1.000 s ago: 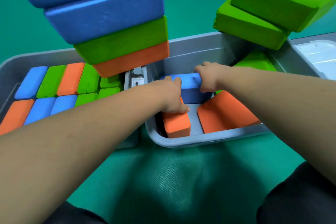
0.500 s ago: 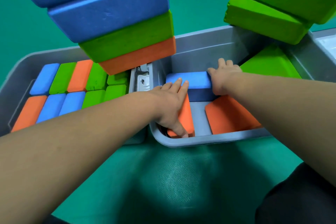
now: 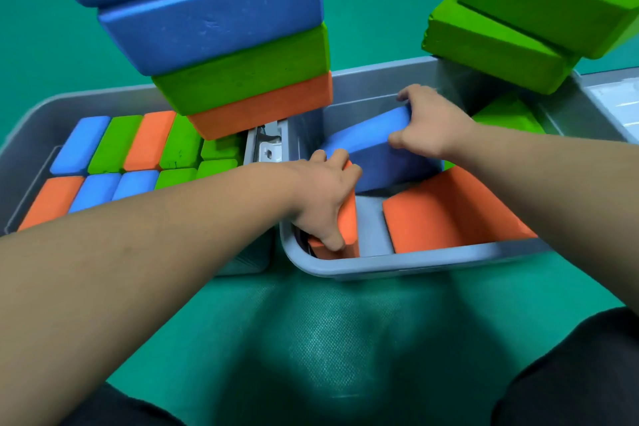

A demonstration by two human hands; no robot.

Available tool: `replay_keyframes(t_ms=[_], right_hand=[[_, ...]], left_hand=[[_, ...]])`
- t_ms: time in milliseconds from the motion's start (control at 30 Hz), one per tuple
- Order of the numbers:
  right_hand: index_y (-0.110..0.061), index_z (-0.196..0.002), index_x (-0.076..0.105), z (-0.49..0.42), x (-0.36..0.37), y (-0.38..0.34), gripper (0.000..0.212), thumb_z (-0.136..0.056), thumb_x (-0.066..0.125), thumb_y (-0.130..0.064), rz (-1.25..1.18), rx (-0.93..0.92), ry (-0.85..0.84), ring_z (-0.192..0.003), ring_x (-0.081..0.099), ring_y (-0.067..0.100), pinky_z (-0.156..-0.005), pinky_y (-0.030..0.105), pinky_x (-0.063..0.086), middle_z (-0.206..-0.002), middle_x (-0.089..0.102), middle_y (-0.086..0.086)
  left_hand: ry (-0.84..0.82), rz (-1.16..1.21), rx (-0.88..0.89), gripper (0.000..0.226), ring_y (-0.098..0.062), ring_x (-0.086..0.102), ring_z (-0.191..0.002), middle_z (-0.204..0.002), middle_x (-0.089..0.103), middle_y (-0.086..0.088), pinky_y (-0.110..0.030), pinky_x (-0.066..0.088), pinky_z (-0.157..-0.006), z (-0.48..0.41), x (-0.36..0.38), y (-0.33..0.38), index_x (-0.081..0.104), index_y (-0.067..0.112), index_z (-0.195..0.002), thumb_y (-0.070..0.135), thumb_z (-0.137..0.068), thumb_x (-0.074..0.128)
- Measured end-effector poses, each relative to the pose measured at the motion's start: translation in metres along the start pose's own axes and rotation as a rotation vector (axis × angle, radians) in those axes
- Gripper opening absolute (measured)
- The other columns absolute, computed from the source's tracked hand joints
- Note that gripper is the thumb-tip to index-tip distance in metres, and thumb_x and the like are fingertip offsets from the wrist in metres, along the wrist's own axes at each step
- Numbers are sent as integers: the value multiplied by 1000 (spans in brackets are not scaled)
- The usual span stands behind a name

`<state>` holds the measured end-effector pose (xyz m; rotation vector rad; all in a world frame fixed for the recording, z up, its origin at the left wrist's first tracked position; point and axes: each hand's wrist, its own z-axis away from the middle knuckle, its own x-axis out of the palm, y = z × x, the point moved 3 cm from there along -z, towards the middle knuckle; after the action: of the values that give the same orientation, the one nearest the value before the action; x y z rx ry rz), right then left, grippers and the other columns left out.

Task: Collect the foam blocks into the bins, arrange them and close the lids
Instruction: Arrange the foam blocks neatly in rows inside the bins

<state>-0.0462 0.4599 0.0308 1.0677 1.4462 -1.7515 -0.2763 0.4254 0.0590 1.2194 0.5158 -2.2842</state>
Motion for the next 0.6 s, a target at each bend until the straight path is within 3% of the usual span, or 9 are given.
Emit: replay_keyframes(t_ms=[67,167,300,367,433,500,533,600], right_hand=[[-12,-146,47,2,-7,-3,91,-65,71,-46,-13,11,74,-131,54,28,-107,33,43,-144,55,13],[-10,-143,52,3,-14,-16,88,-70,73,-54,-69,31,188,-130,57,27,-106,32,44,-141,61,11],[-9,-122,64,-2,-16,-39,77,-72,73,-66,-78,88,306,-114,64,32,-90,35,49,-119,70,14],[-8,-106,66,-6,-13,-43,74,-73,68,-73,-14,123,301,-105,65,35,-76,34,44,-108,71,17],[-8,-110,65,-7,-10,-41,81,-76,59,-81,35,151,256,-109,64,36,-77,34,40,-114,70,18],[-19,-143,51,-6,-7,-34,94,-75,57,-83,-23,202,83,-119,60,36,-89,36,45,-136,62,14],[-29,-157,30,-2,-4,-30,102,-73,60,-78,-75,236,-44,-116,61,37,-90,38,48,-141,57,13],[-38,-162,-4,6,-1,-25,119,-70,67,-63,-71,263,-213,-98,63,36,-76,39,54,-135,55,15]], left_hand=[[-9,-20,19,94,-31,40,-109,-123,32,-5,-49,55,-83,-3,1,5,39,21,-121,71,-50,75],[-18,-41,56,107,-34,40,-117,-135,31,-7,-51,55,-91,-8,-2,11,38,20,-138,72,-53,78],[-25,19,61,121,-36,37,-133,-152,29,-5,-51,48,-105,-14,-7,12,32,22,-152,79,-58,82],[-82,43,35,126,-41,28,-143,-166,12,-2,-53,43,-112,-16,-5,8,27,26,-156,78,-57,84],[-133,65,13,130,-42,18,-149,-172,-5,3,-56,38,-116,-15,-3,3,21,34,-159,78,-55,85],[-140,87,9,130,-42,16,-150,-172,-6,5,-57,35,-117,-16,-3,-2,20,41,-159,80,-53,85],[-142,95,7,129,-41,17,-149,-172,-5,5,-58,35,-117,-16,-2,-4,21,43,-158,80,-52,85],[-149,100,-2,132,-41,17,-149,-171,-3,5,-58,36,-117,-17,-1,-7,18,44,-159,81,-51,85]])
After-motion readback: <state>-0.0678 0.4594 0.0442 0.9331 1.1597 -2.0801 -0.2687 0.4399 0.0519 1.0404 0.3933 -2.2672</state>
